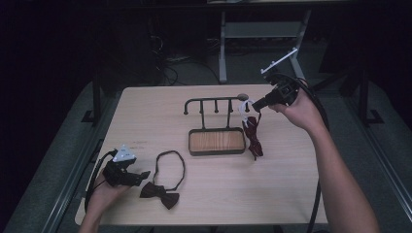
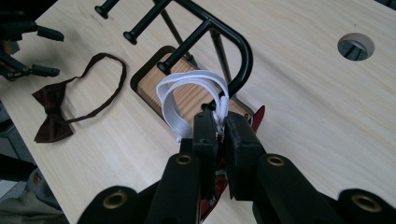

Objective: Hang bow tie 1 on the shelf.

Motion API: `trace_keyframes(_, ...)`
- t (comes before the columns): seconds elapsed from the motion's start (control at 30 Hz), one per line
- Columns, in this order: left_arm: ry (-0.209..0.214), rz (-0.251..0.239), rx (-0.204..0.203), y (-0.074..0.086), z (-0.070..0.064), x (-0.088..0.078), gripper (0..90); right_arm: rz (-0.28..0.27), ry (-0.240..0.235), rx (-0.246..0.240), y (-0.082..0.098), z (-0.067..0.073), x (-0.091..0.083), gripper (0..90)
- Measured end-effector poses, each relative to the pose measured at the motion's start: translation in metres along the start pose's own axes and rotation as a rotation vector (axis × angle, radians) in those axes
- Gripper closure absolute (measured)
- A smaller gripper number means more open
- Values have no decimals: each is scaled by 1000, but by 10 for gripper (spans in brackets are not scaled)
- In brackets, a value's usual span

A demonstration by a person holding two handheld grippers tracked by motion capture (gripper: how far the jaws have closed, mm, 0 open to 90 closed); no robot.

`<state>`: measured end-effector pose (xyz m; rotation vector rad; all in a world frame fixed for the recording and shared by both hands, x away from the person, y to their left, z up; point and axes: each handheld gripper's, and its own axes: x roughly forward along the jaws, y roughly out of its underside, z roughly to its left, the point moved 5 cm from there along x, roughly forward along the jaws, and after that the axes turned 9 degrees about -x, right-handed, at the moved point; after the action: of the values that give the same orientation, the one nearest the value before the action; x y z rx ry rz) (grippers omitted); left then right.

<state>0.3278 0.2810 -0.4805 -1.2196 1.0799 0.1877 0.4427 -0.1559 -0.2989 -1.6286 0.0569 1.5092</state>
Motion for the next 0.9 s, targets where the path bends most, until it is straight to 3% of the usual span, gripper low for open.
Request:
trace_keyframes(0.5, 5, 0, 5, 0, 0, 2, 215, -4, 9, 32, -7, -14, 8, 831)
trace_keyframes(0.9, 9, 7, 6, 0, 0, 2, 215, 23, 19, 46, -8, -24, 20, 827)
